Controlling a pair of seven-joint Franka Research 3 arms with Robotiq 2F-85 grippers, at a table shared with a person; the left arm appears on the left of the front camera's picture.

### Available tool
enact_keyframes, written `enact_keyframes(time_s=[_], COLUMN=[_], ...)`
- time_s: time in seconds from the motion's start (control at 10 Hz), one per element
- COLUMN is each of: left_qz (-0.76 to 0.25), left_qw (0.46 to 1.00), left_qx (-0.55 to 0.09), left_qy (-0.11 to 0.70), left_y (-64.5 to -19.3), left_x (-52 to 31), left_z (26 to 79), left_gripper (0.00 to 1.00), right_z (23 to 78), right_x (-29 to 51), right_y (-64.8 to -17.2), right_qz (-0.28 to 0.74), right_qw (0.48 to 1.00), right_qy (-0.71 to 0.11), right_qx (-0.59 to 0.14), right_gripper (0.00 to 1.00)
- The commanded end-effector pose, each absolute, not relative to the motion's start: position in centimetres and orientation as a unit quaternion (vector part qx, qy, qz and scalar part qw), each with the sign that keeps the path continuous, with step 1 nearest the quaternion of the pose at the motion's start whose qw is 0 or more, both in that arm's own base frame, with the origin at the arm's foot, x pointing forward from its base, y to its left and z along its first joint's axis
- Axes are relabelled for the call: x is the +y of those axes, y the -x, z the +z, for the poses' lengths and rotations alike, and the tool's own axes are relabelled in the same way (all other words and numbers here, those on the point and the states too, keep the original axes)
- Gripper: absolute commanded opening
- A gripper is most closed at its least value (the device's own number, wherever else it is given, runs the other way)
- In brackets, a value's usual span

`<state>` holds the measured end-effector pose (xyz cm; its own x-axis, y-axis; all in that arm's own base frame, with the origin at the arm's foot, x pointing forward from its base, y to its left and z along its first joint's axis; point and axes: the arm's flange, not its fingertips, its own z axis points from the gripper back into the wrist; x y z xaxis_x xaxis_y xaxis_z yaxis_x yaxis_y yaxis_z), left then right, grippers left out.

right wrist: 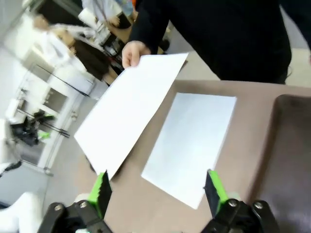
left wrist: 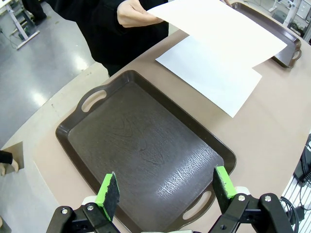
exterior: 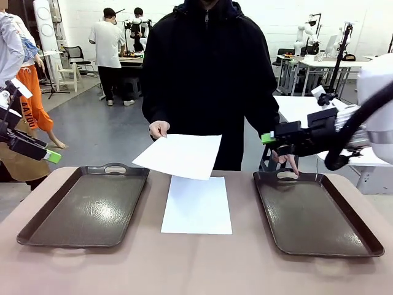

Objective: Sort the A4 documents.
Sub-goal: Receive the A4 Paper.

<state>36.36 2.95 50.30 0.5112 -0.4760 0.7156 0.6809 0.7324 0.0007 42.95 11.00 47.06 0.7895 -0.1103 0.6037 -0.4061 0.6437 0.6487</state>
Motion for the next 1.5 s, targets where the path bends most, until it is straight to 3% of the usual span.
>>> enact_keyframes(time_s=[0.0,0.6,1.4], left_qz=[-0.343,-0.343,-0.343], left_qw=[0.854,0.854,0.854], left_qx=[-0.363,-0.363,-0.363], left_qy=[0.146,0.146,0.146], left_y=[-36.5,-36.5,-36.5], left_x=[3.2,3.2,3.2], left_z=[50.1,50.1,50.1], left_gripper=[1.00,1.00,1.00], right_z=[42.8,36.8,36.6], right_x=[13.4,20.1,22.2], right_y=[-47.0,-49.4,-51.6], right_qz=[0.036,-0.012,-0.030], right_qw=[0.841,0.808,0.767], right_qy=[-0.443,-0.559,-0.618], right_qx=[-0.310,-0.189,-0.170], right_gripper=[1.00,1.00,1.00])
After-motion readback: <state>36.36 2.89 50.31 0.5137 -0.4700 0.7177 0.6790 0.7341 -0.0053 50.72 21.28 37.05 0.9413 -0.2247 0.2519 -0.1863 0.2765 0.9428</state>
